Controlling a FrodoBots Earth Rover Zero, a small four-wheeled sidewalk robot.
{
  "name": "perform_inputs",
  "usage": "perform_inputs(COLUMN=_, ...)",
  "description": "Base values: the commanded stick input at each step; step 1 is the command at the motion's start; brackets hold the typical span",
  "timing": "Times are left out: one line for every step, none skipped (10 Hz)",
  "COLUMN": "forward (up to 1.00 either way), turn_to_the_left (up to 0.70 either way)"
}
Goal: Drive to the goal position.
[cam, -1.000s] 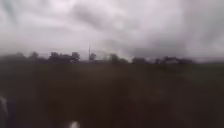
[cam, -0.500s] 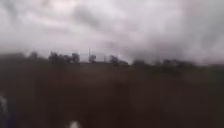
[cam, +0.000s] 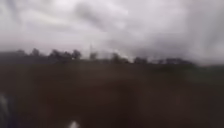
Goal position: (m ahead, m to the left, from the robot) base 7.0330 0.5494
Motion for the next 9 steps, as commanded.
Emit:
perform_inputs(forward=0.7, turn_to_the_left=0.0)
perform_inputs(forward=0.7, turn_to_the_left=0.0)
perform_inputs(forward=0.7, turn_to_the_left=0.0)
perform_inputs(forward=0.7, turn_to_the_left=0.0)
perform_inputs(forward=0.7, turn_to_the_left=0.0)
perform_inputs(forward=0.7, turn_to_the_left=0.0)
perform_inputs(forward=0.7, turn_to_the_left=0.0)
perform_inputs(forward=0.7, turn_to_the_left=0.02)
perform_inputs(forward=0.7, turn_to_the_left=-0.14)
